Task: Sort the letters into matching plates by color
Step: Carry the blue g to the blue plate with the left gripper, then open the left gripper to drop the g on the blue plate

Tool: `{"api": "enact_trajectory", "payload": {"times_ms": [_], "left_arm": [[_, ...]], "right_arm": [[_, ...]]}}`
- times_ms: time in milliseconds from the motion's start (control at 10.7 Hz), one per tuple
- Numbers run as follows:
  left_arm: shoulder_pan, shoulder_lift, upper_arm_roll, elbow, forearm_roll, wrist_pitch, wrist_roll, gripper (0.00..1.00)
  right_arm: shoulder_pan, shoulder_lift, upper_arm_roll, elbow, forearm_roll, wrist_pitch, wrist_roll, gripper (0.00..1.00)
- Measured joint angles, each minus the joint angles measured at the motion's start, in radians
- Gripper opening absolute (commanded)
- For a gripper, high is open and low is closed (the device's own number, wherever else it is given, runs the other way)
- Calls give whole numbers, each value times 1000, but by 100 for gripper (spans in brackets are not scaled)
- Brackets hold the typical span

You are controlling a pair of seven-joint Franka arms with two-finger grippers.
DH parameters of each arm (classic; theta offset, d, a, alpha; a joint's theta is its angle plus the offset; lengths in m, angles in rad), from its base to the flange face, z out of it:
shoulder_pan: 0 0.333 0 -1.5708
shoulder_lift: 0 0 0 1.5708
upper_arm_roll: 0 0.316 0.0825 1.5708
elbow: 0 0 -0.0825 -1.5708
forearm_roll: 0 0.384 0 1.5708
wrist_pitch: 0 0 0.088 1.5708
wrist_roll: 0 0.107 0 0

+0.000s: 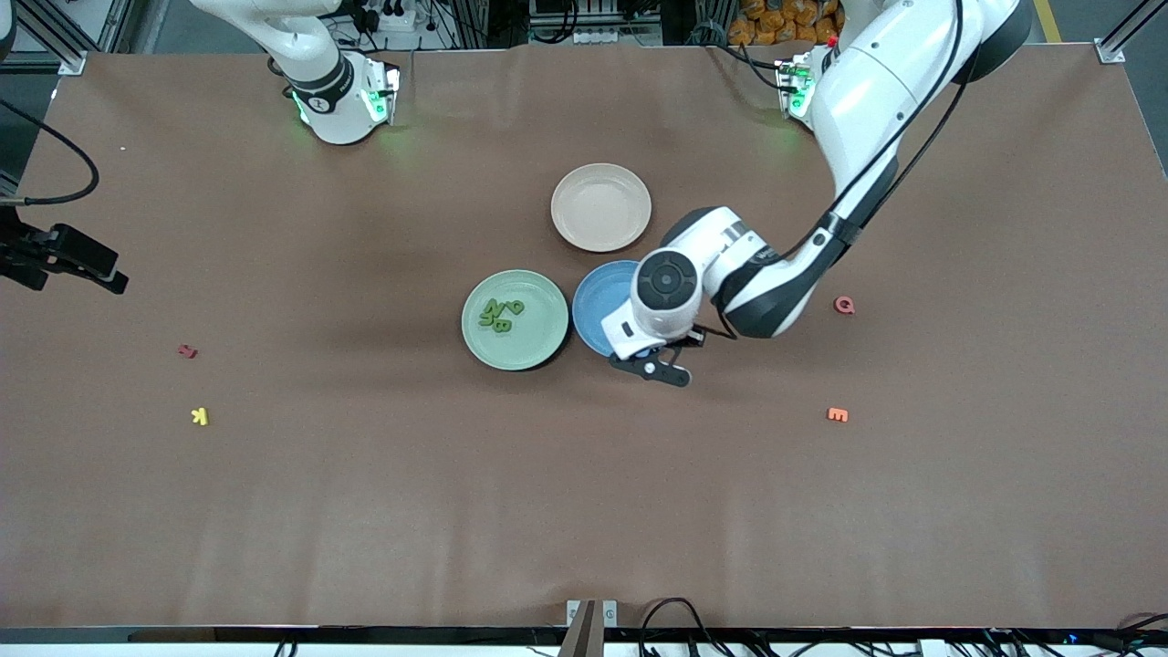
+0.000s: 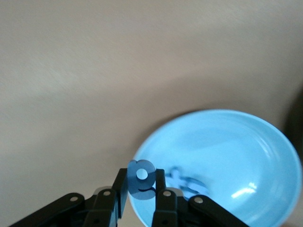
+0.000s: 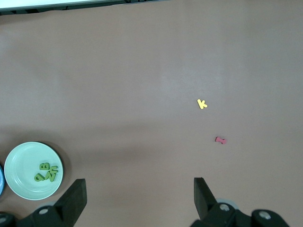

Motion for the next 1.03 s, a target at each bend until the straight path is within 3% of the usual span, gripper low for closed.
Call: {"api": "enact_trajectory", "payload": {"times_ms": [375,656,938,1031], "left_arm": [[-17,0,-86,-3,0,-72,-90,3],[-49,0,-102,-8,0,-77,-136,16],[-76,5,-102,-9,0,-77,-180,54],[-76,9,-100,-9,0,-77,-181,76]], "right_arm": [[0,1,0,0,0,0,0,100],[0,1,0,0,0,0,0,100],[0,1,0,-1,0,0,0,100],[0,1,0,-1,0,0,0,100]]}}
